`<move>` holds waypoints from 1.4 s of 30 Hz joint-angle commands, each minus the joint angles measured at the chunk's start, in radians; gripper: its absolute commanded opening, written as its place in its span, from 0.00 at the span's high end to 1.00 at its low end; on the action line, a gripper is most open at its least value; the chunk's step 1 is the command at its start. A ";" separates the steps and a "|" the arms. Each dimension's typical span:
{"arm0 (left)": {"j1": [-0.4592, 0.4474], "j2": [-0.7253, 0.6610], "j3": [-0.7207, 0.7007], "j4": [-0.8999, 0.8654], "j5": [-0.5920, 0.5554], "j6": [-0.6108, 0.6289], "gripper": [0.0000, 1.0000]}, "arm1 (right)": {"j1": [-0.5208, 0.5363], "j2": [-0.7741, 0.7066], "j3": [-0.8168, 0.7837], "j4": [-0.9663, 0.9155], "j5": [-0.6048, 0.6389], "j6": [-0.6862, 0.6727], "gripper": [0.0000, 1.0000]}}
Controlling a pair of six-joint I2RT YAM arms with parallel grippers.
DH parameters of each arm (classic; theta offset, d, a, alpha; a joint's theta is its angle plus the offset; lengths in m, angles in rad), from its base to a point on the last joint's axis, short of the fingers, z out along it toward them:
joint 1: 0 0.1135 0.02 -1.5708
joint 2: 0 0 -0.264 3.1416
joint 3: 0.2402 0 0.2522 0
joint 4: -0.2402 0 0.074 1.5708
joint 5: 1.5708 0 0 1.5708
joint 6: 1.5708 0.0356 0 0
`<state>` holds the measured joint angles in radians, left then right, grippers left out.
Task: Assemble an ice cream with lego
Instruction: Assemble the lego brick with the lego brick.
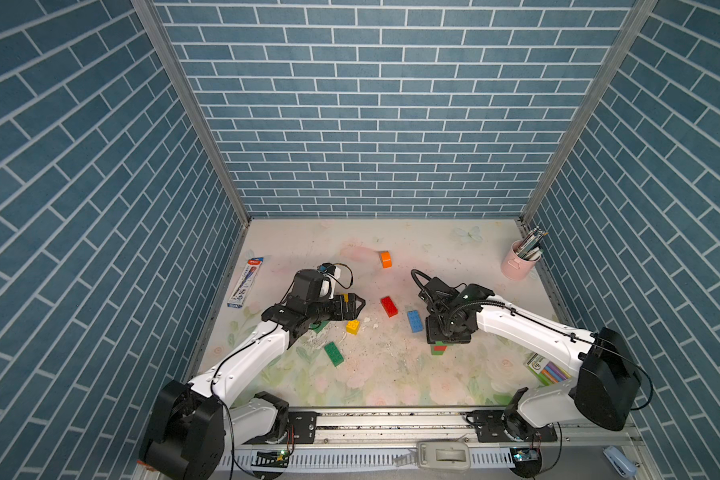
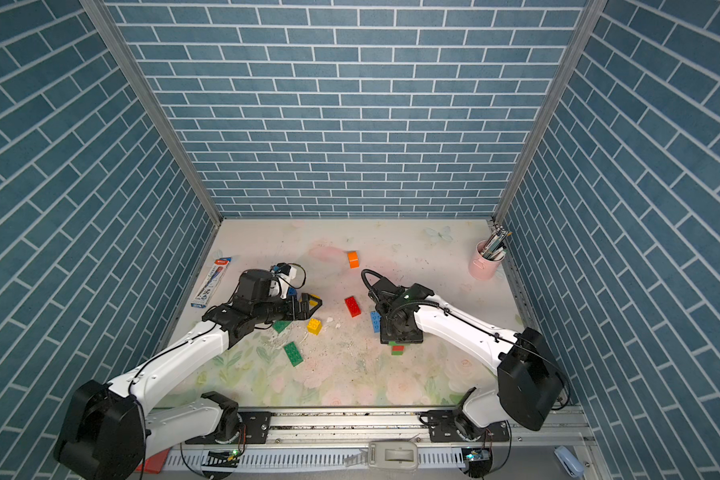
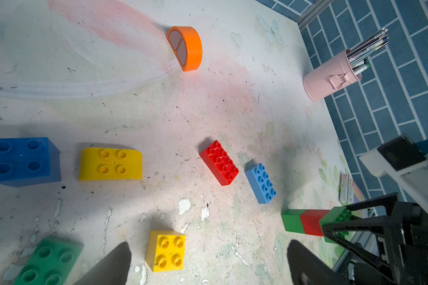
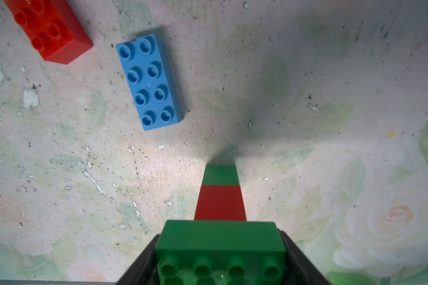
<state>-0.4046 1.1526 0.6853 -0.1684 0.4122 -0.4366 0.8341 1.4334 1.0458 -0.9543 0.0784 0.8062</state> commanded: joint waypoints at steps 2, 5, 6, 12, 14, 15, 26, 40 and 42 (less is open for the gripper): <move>-0.002 -0.017 0.008 -0.023 -0.011 0.012 0.01 | 0.000 -0.001 -0.015 -0.074 0.052 0.024 0.39; -0.002 -0.018 0.008 -0.024 -0.013 0.012 0.00 | 0.000 -0.008 -0.012 -0.069 0.052 0.021 0.37; -0.002 -0.020 0.009 -0.024 -0.014 0.013 0.00 | 0.000 -0.010 -0.011 -0.067 0.052 0.021 0.36; -0.003 -0.025 0.003 -0.023 -0.016 0.012 0.01 | 0.001 -0.016 -0.008 -0.058 0.045 0.019 0.31; -0.002 -0.029 0.004 -0.023 -0.018 0.012 0.00 | 0.001 -0.013 -0.008 -0.057 0.044 0.019 0.30; -0.003 -0.029 0.003 -0.025 -0.019 0.012 0.00 | 0.002 -0.012 -0.008 -0.057 0.044 0.019 0.28; -0.003 -0.035 0.003 -0.028 -0.022 0.013 0.00 | 0.000 -0.057 0.005 -0.068 0.067 0.011 0.13; -0.002 -0.046 -0.002 -0.039 -0.029 0.012 0.00 | 0.000 0.157 0.302 -0.102 0.136 -0.309 0.09; -0.002 -0.059 -0.007 -0.046 -0.036 0.012 0.00 | -0.001 0.227 0.340 -0.077 0.138 -0.370 0.09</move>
<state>-0.4046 1.1221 0.6853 -0.1928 0.3878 -0.4358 0.8341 1.5845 1.3457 -1.0447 0.1833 0.5663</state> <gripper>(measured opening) 0.995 0.905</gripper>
